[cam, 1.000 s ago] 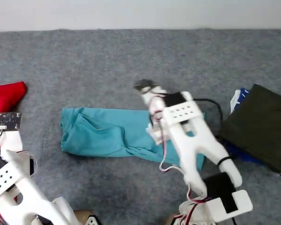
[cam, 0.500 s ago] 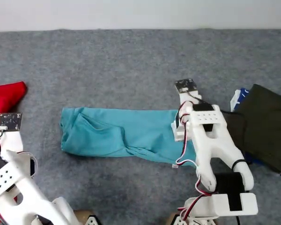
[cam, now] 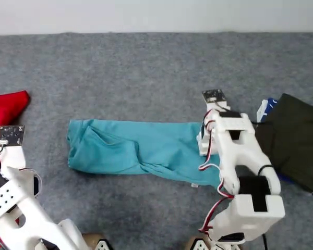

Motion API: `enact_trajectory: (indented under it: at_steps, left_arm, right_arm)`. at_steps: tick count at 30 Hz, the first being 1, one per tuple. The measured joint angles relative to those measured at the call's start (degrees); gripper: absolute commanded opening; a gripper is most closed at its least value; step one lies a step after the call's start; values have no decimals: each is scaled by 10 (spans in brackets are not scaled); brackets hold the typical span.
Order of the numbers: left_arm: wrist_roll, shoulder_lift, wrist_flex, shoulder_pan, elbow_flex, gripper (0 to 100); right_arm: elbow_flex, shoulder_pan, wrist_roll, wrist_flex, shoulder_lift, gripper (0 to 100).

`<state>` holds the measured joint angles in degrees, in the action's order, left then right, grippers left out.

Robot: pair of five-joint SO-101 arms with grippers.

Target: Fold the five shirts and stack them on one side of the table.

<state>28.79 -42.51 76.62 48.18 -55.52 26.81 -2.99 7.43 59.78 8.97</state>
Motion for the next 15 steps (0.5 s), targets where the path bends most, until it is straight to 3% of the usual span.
enact_trajectory:
  at_steps: [8, 15]
  left_arm:
    - [1, 0, 0, 0, 0, 15]
    - [1, 0, 0, 0, 0, 15]
  right_arm:
    - [-8, -16, 2, 55, -25, 10]
    - [-7, -120, 28, 142, -183, 10]
